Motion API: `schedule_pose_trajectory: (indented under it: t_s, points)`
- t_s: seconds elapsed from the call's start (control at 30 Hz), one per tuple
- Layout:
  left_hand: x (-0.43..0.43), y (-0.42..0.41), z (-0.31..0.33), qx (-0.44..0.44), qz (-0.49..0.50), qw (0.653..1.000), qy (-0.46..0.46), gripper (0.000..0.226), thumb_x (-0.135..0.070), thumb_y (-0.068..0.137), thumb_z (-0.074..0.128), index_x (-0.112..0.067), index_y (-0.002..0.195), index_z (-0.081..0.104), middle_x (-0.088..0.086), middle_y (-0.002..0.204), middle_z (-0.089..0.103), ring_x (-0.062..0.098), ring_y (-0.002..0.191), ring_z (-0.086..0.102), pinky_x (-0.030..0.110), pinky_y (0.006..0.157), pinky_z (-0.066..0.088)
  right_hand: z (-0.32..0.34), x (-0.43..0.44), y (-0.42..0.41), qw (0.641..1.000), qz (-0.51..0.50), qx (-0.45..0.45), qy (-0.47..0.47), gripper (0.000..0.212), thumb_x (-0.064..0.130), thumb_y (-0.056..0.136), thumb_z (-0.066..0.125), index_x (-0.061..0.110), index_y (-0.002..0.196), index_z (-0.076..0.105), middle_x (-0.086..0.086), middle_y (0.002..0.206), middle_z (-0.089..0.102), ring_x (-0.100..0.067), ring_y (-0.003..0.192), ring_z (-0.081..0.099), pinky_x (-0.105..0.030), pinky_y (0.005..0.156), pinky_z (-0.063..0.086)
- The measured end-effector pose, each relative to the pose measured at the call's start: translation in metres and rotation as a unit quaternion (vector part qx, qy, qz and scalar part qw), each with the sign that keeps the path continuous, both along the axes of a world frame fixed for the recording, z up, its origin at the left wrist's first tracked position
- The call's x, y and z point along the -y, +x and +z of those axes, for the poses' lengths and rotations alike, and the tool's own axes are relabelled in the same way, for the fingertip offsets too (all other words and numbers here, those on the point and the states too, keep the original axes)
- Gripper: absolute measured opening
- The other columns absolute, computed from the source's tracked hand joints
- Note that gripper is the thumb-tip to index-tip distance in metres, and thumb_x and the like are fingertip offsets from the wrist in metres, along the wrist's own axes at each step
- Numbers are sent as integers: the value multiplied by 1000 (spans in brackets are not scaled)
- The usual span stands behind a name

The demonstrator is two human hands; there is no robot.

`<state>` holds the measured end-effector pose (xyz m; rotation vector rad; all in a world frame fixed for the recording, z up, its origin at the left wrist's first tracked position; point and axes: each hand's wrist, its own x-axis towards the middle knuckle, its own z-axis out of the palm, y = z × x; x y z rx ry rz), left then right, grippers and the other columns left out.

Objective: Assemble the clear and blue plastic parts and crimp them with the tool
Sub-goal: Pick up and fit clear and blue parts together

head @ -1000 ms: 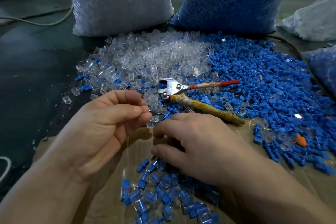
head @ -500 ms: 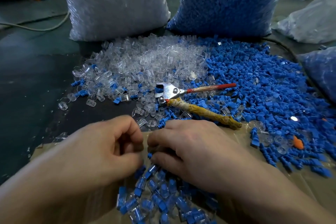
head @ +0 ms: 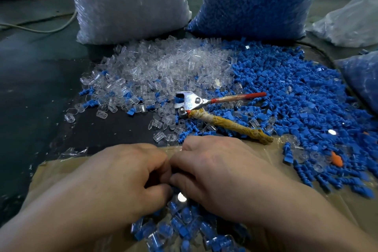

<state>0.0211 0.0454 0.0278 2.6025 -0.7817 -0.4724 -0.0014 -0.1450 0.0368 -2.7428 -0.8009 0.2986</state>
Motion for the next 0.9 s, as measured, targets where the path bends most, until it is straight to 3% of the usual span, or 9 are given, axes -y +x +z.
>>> schedule_pose_trajectory:
  t_s: [0.13, 0.33, 0.53, 0.63, 0.73, 0.83, 0.9]
  points:
    - [-2, 2, 1, -11, 28, 999, -17, 19, -56, 70, 56, -52, 89, 57, -34, 97, 57, -5, 88, 57, 23, 66, 46, 1, 1, 1, 1000, -14, -15, -5, 29, 47, 99, 37, 32, 113, 59, 7, 94, 47, -18, 87, 49, -36, 70, 44]
    - [-4, 2, 3, -22, 75, 996, -34, 21, -56, 74, 59, -56, 95, 57, -37, 82, 65, -10, 79, 62, 17, 58, 47, -1, 3, 1, 999, -24, -2, 23, 24, 40, 99, 42, 34, 117, 56, 9, 98, 50, -16, 90, 51, -36, 73, 45]
    - [-4, 4, -1, -35, 123, 989, -76, 17, -47, 79, 63, -57, 92, 57, -29, 66, 67, -9, 63, 62, 7, 58, 45, -5, -1, 0, 999, -23, -4, 38, 31, 54, 94, 48, 45, 124, 47, 10, 90, 43, -15, 82, 46, -34, 65, 41]
    - [-6, 5, -2, -50, 151, 982, -106, 13, -47, 80, 62, -55, 91, 60, -22, 63, 69, -2, 58, 65, 17, 53, 48, -6, -3, 0, 998, -38, 10, 39, 22, 48, 97, 45, 39, 114, 55, 8, 89, 44, -16, 81, 48, -33, 61, 38]
    - [-7, 7, -8, -42, 207, 962, -175, 14, -50, 76, 60, -51, 90, 65, -13, 61, 71, 2, 54, 65, 27, 58, 48, -6, -4, 0, 997, -51, 19, 53, 21, 45, 97, 43, 31, 101, 58, 8, 89, 48, -17, 81, 52, -34, 64, 43]
    - [-4, 11, -15, 8, 276, 921, -275, 6, -40, 82, 66, -44, 86, 69, -7, 63, 72, 2, 52, 65, 27, 56, 47, -5, 0, 1, 989, -100, 27, 105, 17, 42, 96, 44, 30, 90, 55, 12, 87, 53, -10, 79, 52, -35, 70, 47]
    - [-2, 14, -19, 44, 314, 891, -325, 11, -30, 89, 67, -40, 87, 70, -9, 73, 75, 3, 60, 70, 26, 58, 50, -5, 4, 3, 976, -157, 41, 143, 17, 41, 95, 45, 30, 85, 54, 14, 82, 56, -2, 75, 52, -31, 69, 48]
